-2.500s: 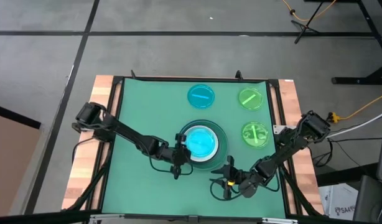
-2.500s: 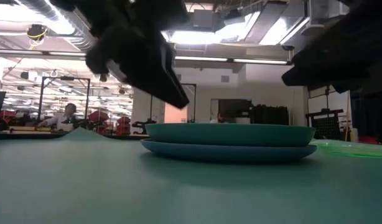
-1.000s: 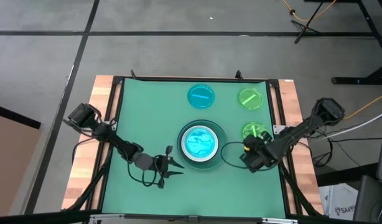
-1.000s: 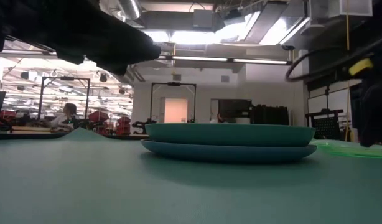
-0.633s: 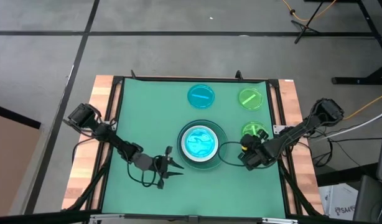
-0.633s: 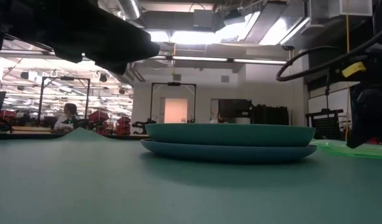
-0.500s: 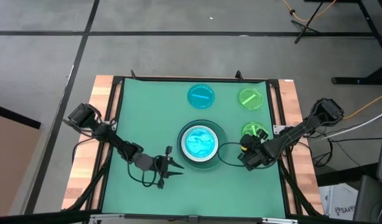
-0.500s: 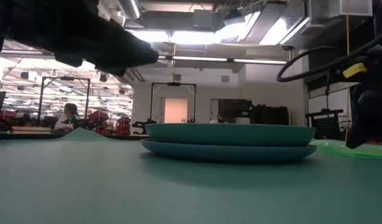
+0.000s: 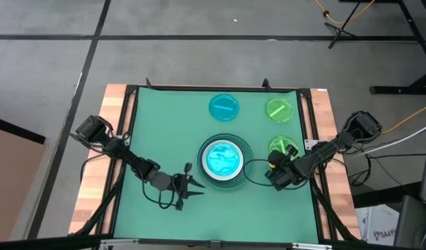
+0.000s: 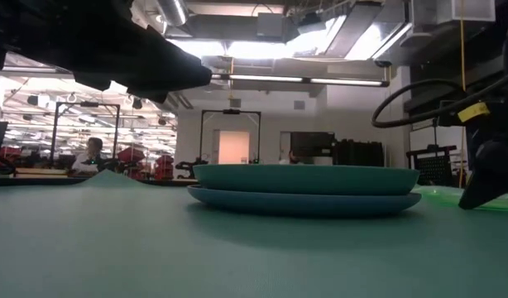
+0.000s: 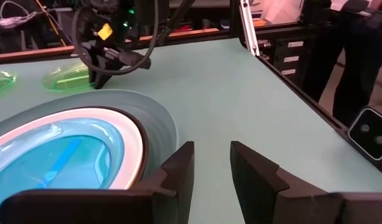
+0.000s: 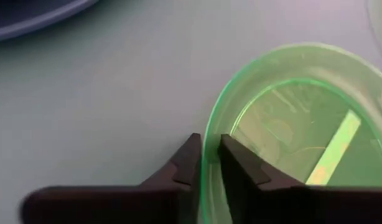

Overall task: Stack plastic plates
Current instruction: Stack the bottom green transparent plate on top of the green transparent plate, then stack the green transparent plate on top of the green transparent plate

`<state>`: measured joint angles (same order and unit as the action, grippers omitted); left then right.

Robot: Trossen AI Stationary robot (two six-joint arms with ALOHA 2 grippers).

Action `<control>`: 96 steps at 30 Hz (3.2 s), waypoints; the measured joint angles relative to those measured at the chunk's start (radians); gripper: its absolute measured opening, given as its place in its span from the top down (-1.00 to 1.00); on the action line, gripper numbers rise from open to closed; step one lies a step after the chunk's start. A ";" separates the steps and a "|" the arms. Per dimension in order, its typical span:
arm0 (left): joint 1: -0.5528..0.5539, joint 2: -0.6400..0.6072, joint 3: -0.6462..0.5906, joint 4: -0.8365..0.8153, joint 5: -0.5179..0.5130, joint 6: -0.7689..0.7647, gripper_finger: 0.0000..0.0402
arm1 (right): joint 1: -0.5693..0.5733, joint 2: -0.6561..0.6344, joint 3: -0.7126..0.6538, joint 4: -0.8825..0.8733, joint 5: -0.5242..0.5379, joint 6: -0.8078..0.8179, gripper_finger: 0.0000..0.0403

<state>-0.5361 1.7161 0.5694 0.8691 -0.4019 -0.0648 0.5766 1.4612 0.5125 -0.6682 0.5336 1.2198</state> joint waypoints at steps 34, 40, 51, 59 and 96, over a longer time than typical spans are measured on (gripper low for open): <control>0.001 0.000 0.000 -0.001 -0.005 -0.067 0.52 | -0.001 -0.001 0.467 -0.157 0.155 -0.455 1.00; 0.001 0.000 0.000 0.000 -0.007 -0.067 0.52 | -0.001 0.013 0.470 0.157 0.155 -0.765 1.00; 0.001 0.000 0.000 0.002 -0.008 -0.067 0.52 | -0.025 0.131 0.470 0.409 0.097 -1.097 1.00; 0.001 0.000 0.000 0.005 0.001 -0.064 0.52 | -0.106 0.240 0.470 0.503 0.005 -1.122 1.00; 0.116 -0.148 -0.163 0.113 0.170 -0.055 0.52 | -0.236 -0.152 0.420 -0.080 0.216 -0.770 0.28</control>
<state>-0.4198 1.5684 0.4060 0.9822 -0.2317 -0.1195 0.3403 1.3094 0.9324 -0.7487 0.7496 0.4503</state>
